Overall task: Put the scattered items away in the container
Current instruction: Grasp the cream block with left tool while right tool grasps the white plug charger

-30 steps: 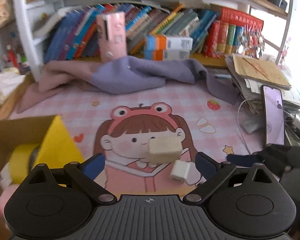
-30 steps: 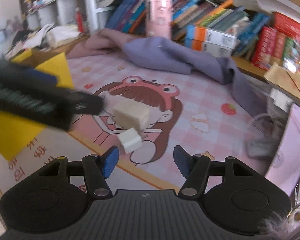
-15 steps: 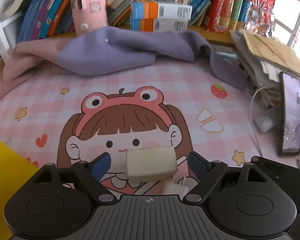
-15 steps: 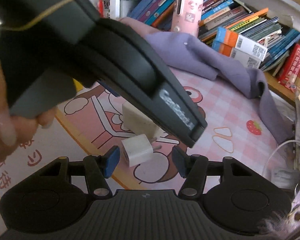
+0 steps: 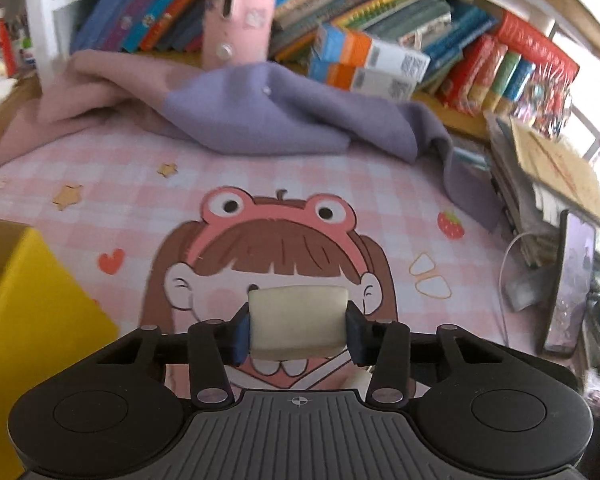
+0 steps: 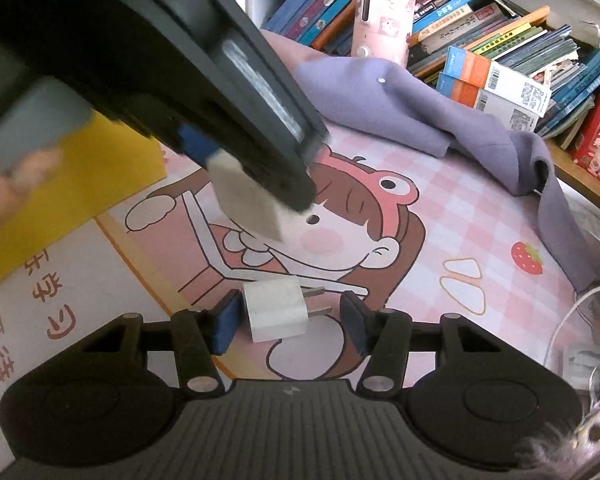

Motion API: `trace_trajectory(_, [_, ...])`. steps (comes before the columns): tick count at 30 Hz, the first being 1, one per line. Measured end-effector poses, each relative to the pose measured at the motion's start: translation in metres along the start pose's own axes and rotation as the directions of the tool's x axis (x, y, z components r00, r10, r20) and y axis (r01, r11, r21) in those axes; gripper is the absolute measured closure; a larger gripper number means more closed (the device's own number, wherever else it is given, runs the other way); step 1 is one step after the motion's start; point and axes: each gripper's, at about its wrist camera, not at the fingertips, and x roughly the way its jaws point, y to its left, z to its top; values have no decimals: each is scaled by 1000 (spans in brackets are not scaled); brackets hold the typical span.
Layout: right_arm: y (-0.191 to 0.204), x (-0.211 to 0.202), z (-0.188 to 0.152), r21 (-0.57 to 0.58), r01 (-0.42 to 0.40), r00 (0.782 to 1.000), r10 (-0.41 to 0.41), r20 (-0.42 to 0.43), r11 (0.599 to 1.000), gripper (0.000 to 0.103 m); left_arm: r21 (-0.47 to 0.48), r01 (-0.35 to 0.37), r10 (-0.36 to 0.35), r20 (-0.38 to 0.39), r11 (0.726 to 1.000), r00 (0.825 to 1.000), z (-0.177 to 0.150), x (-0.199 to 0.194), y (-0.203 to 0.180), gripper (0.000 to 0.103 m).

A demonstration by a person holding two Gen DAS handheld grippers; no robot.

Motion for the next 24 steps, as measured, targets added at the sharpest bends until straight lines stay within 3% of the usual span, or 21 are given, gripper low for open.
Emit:
trace_trajectory(10, [0, -4, 2, 29, -20, 1000, 20, -18, 999, 59, -21, -4, 6, 83, 1000, 997, -17, -62, 5, 60])
trace_trajectory(24, [20, -80, -7, 55, 10, 999, -13, 45, 998, 59, -9, 39, -38, 134, 999, 990, -53, -123, -1, 62])
